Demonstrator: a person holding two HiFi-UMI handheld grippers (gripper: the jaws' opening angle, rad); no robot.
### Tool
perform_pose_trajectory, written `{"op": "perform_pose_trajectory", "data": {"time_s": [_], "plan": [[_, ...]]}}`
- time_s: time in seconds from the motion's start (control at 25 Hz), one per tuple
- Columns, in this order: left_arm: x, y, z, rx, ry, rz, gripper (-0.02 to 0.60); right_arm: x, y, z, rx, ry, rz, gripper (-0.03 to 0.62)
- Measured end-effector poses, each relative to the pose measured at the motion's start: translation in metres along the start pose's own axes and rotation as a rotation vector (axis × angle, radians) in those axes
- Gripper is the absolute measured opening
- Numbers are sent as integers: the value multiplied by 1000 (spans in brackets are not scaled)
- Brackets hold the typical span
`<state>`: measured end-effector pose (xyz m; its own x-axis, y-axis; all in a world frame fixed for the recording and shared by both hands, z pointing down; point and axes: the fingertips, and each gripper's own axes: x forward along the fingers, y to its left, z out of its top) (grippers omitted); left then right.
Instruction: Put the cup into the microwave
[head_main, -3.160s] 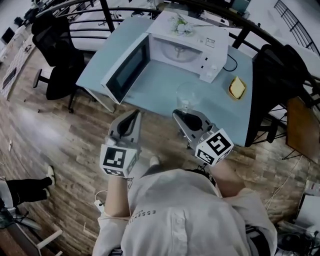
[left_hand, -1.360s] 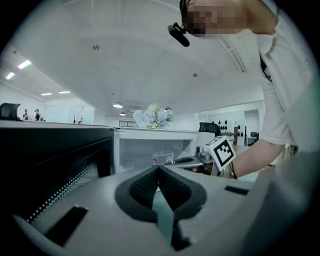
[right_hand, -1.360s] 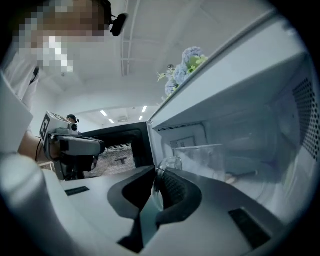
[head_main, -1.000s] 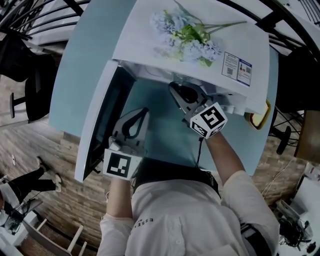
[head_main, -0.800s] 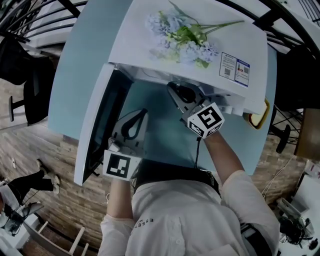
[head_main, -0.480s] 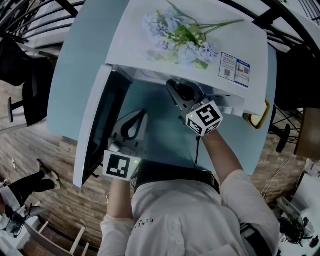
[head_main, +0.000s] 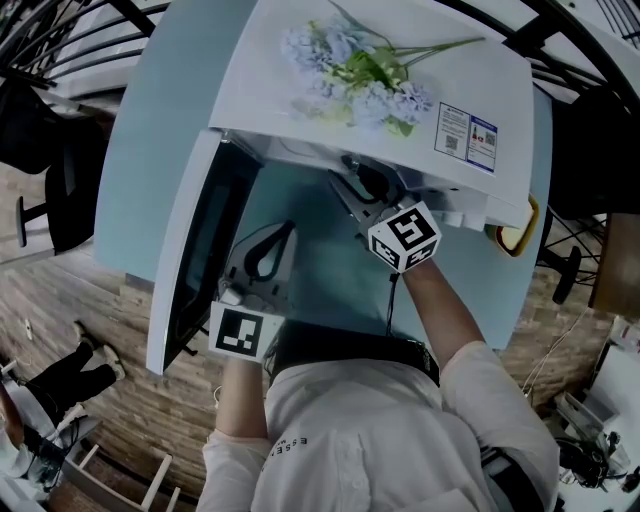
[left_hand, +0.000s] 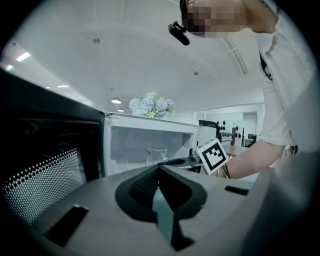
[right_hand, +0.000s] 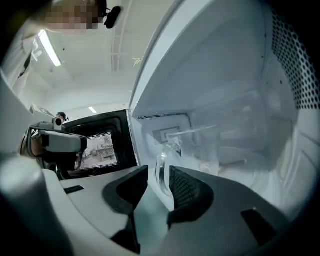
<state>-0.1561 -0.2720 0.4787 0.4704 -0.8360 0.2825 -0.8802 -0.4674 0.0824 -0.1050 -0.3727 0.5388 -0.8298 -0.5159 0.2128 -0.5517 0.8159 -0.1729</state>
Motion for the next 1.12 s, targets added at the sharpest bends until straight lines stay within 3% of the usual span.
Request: {"op": "perform_pose_trajectory", "data": {"time_s": [0.48,0.68,0.84,1.0,1.12], "plan": [[0,-11,-2,2,1,-33,2,-31,-15,0,21,-4,-111,140],[-1,-18,9,23,-14,-56,2,-53,0,18,-3,-31,-121,140],[-7,-27,26,52,-40,-86,2,-75,13,39,-10,-56,-180,136],[-23,-36,45,90,-65,-119,2,-98,32,60,-26,-77,-241,49],[-42,-41,59,109,-86,-133,2,-114,57,77,-42,-95,-250,20]]}}
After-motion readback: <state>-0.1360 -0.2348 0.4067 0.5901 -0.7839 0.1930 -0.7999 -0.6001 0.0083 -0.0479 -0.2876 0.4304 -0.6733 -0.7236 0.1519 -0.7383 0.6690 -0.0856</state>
